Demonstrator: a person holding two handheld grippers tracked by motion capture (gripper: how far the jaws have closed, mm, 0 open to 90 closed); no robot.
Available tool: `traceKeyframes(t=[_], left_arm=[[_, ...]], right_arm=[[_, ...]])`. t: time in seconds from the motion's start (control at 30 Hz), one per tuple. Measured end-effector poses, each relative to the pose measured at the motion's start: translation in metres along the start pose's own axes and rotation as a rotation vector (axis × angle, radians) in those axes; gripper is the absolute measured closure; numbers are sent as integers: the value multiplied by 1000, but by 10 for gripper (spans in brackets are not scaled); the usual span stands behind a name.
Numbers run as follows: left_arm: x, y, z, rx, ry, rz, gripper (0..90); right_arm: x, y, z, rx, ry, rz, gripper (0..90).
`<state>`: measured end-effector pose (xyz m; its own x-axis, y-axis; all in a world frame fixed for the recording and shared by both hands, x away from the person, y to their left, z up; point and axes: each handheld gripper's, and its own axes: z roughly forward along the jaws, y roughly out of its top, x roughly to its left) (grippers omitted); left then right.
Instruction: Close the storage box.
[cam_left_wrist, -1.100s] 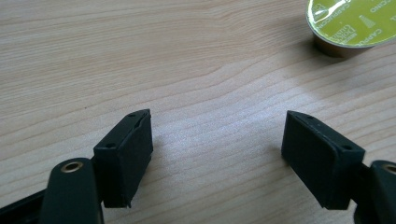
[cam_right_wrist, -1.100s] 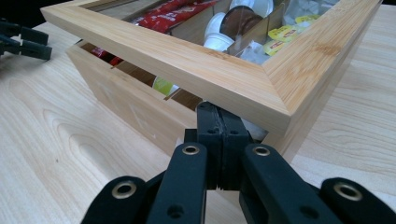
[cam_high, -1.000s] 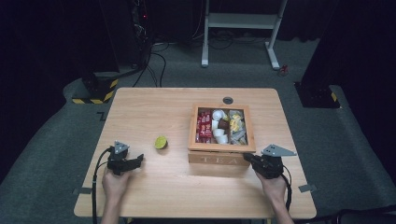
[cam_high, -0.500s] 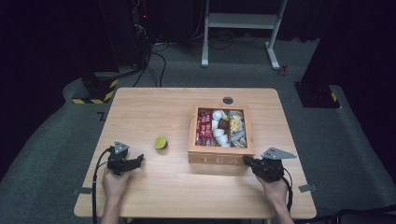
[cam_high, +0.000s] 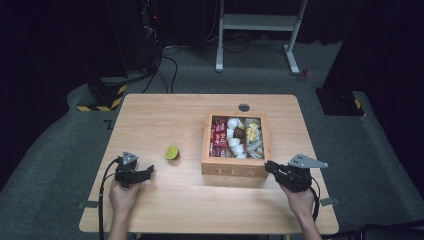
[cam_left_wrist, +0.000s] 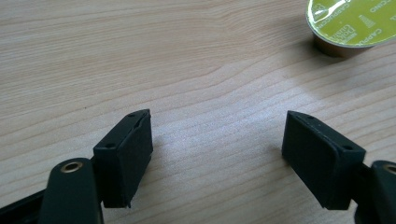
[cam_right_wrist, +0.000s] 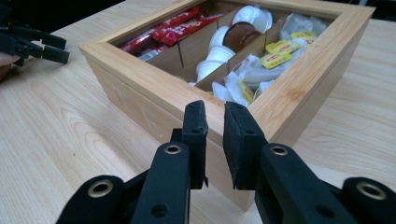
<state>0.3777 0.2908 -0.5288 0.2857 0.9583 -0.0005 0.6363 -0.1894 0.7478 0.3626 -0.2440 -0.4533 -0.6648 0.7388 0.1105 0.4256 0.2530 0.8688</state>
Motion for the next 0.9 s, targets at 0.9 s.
traceKeyframes(t=[0.9], left_arm=[[0, 0, 0, 1, -1, 1, 249]], right_arm=[[-35, 8, -15, -68, -113, 76, 720]])
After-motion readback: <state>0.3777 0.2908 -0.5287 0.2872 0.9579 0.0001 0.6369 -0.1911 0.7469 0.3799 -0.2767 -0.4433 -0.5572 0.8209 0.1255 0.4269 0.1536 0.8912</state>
